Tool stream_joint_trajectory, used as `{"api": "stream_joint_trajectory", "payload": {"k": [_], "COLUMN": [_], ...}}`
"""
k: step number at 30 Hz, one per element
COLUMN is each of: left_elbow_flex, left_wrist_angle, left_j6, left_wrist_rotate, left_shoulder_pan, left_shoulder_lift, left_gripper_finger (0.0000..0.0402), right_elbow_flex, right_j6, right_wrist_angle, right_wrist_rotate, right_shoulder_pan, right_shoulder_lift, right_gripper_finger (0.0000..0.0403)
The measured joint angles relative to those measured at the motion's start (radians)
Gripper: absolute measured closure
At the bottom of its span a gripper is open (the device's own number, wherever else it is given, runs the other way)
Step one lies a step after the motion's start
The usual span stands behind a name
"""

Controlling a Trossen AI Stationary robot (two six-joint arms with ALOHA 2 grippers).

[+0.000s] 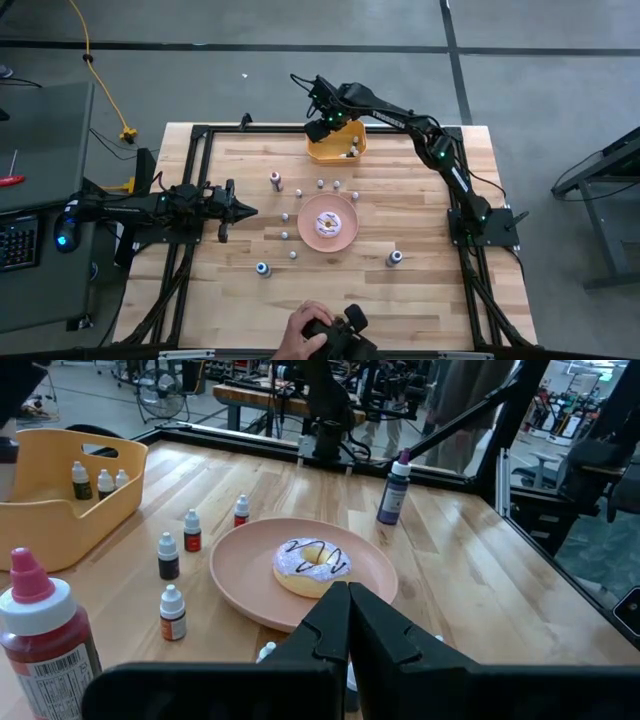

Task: Pick & Place food coloring
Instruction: Put the large black food coloring bottle into the orange bin

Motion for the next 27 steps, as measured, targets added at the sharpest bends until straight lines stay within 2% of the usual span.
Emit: {"api": "stream_joint_trajectory", "payload": {"k": [27], "left_elbow_flex": [0.000], "left_wrist_angle": [0.000], "left_j6": [0.000], "left_wrist_rotate": [0.000], "left_shoulder_pan": [0.000], "left_shoulder_lift": [0.000], "left_gripper_finger": [0.0401], "right_elbow_flex": [-0.001], "right_j6": [-0.033], "right_wrist_angle": [0.031], "right_wrist_rotate": [-0.049], "right_shoulder_pan": [-0.011], "right_shoulder_lift": [0.022], "right_gripper_finger": [0.0280]}}
